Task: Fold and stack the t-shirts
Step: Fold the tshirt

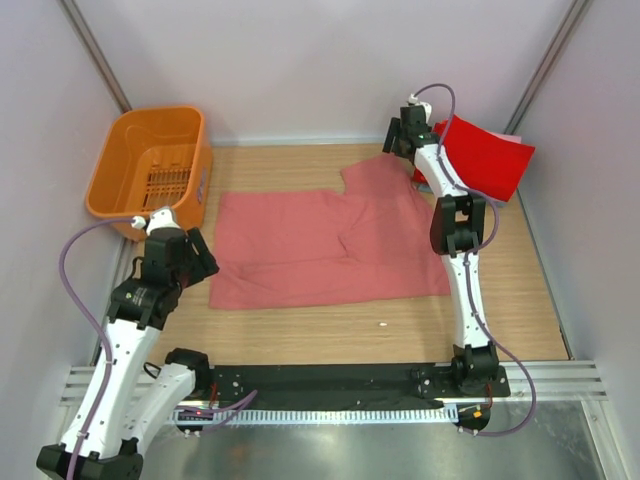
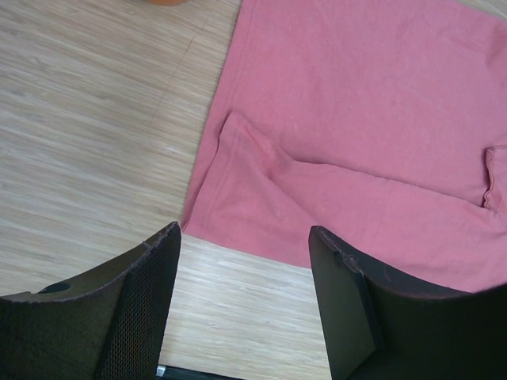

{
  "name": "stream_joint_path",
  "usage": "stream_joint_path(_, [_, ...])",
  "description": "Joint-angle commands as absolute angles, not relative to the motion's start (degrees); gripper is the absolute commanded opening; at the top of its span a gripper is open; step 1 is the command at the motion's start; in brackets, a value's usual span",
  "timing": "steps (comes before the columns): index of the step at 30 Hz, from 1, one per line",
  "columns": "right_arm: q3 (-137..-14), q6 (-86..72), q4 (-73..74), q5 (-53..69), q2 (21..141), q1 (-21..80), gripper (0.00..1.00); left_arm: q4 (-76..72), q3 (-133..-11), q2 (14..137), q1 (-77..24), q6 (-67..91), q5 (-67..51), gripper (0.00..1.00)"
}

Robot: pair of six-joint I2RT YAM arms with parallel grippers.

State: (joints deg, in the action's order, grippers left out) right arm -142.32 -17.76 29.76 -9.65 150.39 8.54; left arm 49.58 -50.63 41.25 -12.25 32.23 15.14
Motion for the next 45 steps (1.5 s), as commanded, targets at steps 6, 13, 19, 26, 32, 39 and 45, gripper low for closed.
stream_joint_path(6, [-148.71, -12.66, 19.95, -16.44, 156.26, 10.02, 0.73, 47.9, -50.36, 42.19, -11.87, 30.94, 15.03, 0.67])
stream_joint_path(13, [-148.27, -12.92, 19.34, -14.59, 159.26, 9.93, 0.61, 47.64, -50.27, 43.07, -11.69, 30.85, 15.03, 0.67])
stream_joint_path(19, [-147.04, -14.24, 18.46, -11.61, 159.7, 10.02, 0.24, 47.64, -50.27, 43.42, -11.69, 30.94, 15.29, 0.67])
stream_joint_path(26, [-140.54, -16.52, 14.33, -8.62, 155.48, 10.11, 0.01, 47.73, -50.27, 43.94, -11.6, 31.03, 15.56, 0.67])
stream_joint_path(32, [-117.33, -22.75, 2.84, -8.7, 140.74, 10.37, 0.01, 47.37, -50.8, 48.24, -8.89, 30.06, 13.72, 0.67])
stream_joint_path(39, [-110.48, -17.23, -1.93, -9.67, 134.13, 13.09, 0.01, 44.48, -59.65, 60.28, -8.88, 31.55, 11.78, 0.62])
stream_joint_path(45, [-102.48, -16.35, -8.43, -9.4, 128.15, 13.27, 0.01, 41.13, -70.98, 76.17, -12.39, 34.63, 16.86, 0.61])
